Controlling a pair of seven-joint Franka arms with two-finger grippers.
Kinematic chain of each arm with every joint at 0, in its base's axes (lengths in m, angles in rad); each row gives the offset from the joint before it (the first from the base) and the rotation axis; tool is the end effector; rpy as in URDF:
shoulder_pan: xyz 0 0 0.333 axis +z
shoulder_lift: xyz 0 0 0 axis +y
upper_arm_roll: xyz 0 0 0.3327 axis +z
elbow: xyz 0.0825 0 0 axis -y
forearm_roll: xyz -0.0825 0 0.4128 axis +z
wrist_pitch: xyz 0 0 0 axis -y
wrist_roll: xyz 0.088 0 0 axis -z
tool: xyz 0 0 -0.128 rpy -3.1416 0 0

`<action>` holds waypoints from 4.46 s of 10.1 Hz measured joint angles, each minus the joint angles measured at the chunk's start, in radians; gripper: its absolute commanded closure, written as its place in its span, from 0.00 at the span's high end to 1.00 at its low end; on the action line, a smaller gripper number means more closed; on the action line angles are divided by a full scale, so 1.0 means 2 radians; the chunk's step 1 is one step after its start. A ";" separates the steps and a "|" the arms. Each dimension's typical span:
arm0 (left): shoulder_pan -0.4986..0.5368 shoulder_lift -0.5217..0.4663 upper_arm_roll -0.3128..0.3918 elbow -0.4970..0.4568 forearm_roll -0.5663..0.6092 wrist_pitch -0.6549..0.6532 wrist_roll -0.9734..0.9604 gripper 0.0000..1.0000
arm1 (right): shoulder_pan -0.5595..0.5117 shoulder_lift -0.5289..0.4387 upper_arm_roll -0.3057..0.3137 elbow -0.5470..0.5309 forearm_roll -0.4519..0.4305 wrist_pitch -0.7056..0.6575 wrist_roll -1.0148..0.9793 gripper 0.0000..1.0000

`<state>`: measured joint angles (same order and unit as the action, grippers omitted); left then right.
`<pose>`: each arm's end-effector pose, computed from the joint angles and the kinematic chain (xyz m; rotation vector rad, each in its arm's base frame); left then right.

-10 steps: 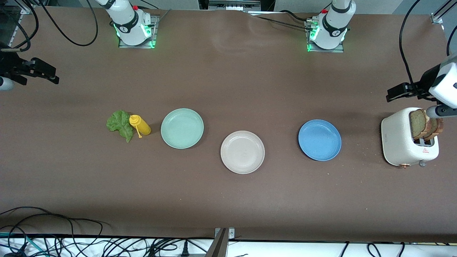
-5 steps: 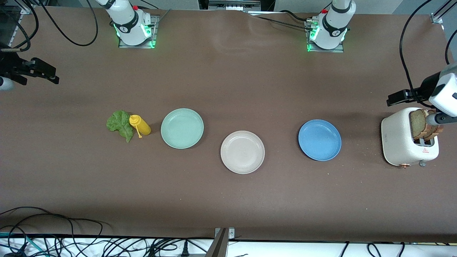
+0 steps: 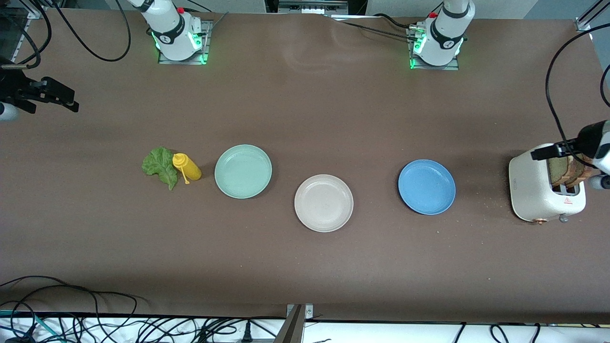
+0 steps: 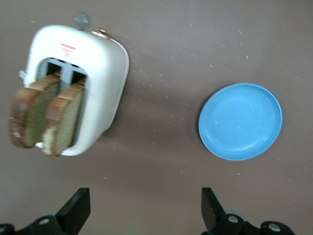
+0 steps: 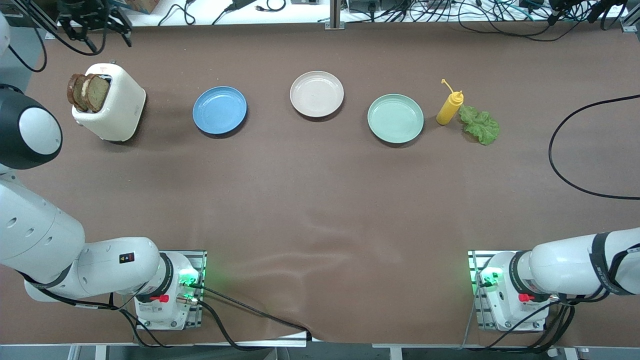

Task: Make sandwich on beige plate with both arms
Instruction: 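Lower the left gripper onto the bread slice in the toaster, then grasp the bread slice with the left gripper and lift it out, then carry the bread slice with the left gripper onto the beige plate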

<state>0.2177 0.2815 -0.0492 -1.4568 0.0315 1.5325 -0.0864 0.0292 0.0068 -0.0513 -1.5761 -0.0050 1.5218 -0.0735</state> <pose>0.6419 0.1170 0.4991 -3.0908 -0.3937 0.3221 0.5784 -0.0133 0.6095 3.1367 0.0805 -0.0962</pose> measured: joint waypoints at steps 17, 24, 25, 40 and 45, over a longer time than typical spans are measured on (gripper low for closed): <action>0.078 -0.004 0.006 -0.174 0.047 0.203 0.162 0.82 | 0.000 0.000 0.000 0.000 0.000 0.000 0.000 1.00; 0.099 -0.022 0.006 -0.208 0.047 0.224 0.204 0.00 | 0.000 0.000 0.000 0.000 0.000 -0.001 0.000 1.00; 0.099 -0.022 0.006 -0.208 0.047 0.224 0.204 0.00 | 0.000 0.000 0.000 0.000 0.000 -0.001 0.000 1.00; -0.010 0.066 -0.038 -0.040 -0.293 0.023 0.180 0.00 | 0.000 0.000 0.000 0.000 0.000 -0.001 0.000 1.00; -0.064 0.114 -0.040 -0.039 -0.477 0.028 0.169 0.00 | 0.000 0.000 0.000 0.000 0.000 -0.001 0.000 1.00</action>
<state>0.0888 0.5091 -0.1289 -1.5347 -0.9227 1.5885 0.2516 0.0294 0.0066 -0.0510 -1.5759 -0.0050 1.5191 -0.0729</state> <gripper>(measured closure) 0.912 0.000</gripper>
